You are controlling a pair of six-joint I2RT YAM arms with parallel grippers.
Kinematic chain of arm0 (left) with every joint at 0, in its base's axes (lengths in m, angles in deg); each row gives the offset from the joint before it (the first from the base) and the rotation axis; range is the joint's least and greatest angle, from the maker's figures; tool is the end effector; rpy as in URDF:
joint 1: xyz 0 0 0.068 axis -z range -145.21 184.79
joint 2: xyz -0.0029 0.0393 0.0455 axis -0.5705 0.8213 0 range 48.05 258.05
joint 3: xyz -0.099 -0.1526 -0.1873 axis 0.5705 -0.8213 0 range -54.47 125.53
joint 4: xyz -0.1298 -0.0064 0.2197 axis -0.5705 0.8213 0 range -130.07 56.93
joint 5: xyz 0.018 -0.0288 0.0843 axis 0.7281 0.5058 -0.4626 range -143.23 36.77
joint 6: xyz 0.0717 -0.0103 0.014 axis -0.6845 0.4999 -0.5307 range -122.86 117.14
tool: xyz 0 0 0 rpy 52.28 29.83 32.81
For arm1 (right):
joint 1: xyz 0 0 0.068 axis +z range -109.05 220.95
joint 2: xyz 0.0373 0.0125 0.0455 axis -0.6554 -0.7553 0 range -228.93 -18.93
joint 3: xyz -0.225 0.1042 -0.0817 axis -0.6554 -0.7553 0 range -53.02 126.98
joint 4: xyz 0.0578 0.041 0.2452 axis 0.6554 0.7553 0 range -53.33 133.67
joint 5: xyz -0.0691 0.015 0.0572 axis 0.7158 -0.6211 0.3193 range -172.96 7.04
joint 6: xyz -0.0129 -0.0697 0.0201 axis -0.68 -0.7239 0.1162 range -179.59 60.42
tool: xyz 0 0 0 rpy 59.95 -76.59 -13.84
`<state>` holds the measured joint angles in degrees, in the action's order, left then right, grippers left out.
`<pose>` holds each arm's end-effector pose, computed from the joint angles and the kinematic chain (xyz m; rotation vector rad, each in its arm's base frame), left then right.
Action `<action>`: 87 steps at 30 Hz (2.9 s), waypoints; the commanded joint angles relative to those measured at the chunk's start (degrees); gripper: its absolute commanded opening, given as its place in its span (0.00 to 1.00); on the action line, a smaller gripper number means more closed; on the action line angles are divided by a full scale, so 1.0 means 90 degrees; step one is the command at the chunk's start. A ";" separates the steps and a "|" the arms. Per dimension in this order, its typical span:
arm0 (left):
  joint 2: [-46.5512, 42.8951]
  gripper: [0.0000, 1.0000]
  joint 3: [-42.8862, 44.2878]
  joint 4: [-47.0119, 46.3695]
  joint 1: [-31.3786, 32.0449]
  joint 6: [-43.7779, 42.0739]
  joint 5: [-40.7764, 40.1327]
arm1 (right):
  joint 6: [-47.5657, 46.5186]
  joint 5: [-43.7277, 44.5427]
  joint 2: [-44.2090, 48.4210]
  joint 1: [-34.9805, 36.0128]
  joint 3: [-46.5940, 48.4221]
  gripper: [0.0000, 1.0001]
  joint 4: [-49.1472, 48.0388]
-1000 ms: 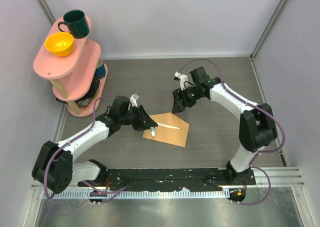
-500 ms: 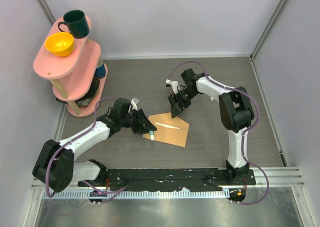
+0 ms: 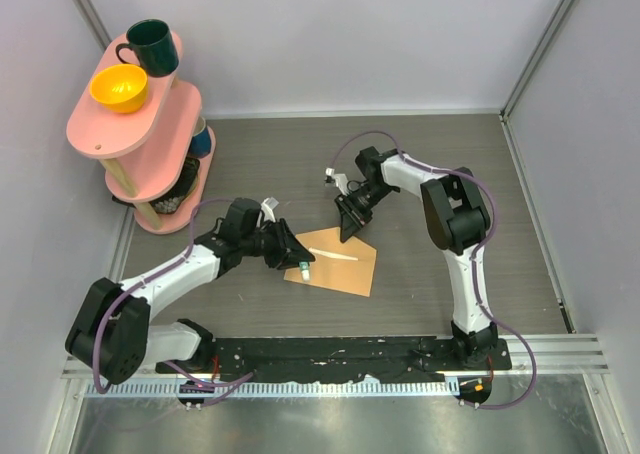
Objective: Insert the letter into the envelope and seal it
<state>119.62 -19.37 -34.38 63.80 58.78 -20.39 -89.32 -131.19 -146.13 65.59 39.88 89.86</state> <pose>0.2120 -0.1558 0.1745 -0.4054 2.5985 -1.3626 0.3517 0.2119 0.1145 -1.3032 2.4773 1.2491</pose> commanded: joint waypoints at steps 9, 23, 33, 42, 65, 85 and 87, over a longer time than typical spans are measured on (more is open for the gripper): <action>0.0650 0.00 0.0212 -0.0505 -0.0011 0.0152 0.0228 | 0.1593 0.1217 0.1934 -0.0179 -0.1823 0.01 -0.2217; 0.3102 0.00 0.1520 -0.1044 0.0028 -0.0042 0.0736 | 0.1888 0.2223 0.2785 -0.0170 -0.2852 0.01 -0.3029; 0.3434 0.00 0.1706 -0.0409 0.0038 -0.0453 0.0570 | 0.1937 0.2381 0.3146 -0.0170 -0.3135 0.01 -0.3195; 0.3571 0.00 0.1726 -0.0232 0.0038 -0.0531 0.0355 | 0.1468 0.1083 0.2864 -0.0131 -0.2872 0.27 -0.2102; 0.3493 0.00 0.1638 -0.0417 0.0028 -0.0483 0.0364 | 0.2591 0.0739 0.1653 0.0084 -0.2734 0.47 -0.2003; 0.3687 0.00 0.1472 -0.2751 0.0731 0.0640 0.0580 | 0.2864 0.1716 0.1662 0.0104 -0.2930 0.01 -0.2306; 0.3815 0.00 0.1511 -0.2800 0.0760 0.0650 0.0531 | 0.2894 0.1716 0.1662 0.0113 -0.2940 0.01 -0.2316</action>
<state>151.73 -7.18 -55.97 70.40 63.33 -14.23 -62.48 -122.57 -131.09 66.07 14.60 71.89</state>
